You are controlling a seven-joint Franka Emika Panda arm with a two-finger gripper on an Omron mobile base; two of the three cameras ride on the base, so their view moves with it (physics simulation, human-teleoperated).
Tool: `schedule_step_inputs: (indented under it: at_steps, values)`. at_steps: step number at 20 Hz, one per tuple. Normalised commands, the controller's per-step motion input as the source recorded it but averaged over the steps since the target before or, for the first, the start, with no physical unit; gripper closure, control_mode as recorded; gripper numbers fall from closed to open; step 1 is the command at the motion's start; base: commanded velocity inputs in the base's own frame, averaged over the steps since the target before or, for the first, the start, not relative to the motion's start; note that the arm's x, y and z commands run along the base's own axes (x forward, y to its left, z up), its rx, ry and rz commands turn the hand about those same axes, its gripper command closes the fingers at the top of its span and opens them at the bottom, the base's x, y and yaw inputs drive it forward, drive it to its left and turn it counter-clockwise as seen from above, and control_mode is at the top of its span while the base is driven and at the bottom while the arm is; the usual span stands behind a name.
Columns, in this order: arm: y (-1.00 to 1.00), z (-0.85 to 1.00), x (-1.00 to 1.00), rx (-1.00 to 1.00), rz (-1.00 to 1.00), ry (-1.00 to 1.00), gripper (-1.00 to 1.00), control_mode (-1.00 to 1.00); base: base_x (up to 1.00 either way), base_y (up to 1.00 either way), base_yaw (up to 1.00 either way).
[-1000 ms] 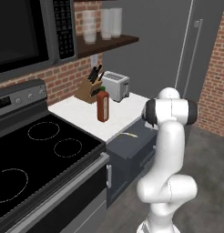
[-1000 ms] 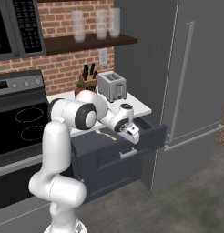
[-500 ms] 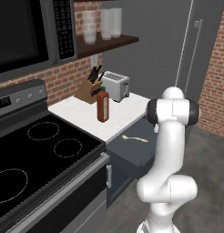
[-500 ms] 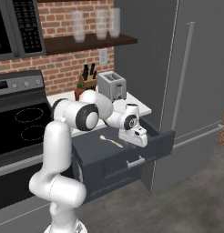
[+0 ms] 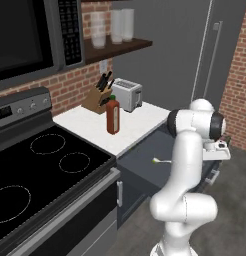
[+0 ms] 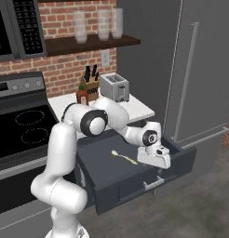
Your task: Pick the dish brush from the drawer and place it on the counter.
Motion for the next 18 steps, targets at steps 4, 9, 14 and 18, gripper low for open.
schedule_step_inputs:
  at_steps: [4, 9, 14, 18]
  values:
    - [-1.00, -0.07, -1.00, 0.00, 0.00, 0.14, -1.00, -1.00, 0.00, 0.00, 0.00]
    - [-0.80, 0.45, -0.69, 0.05, -0.01, 0.16, -1.00, -1.00, 0.00, 0.00, 0.00]
    - [-0.02, 1.00, 0.01, 0.06, -0.06, 0.03, -1.00, -1.00, 0.00, 0.00, 0.00]
    - [0.44, 0.93, 0.27, 0.10, -0.16, 0.00, -1.00, -1.00, 0.00, 0.00, 0.00]
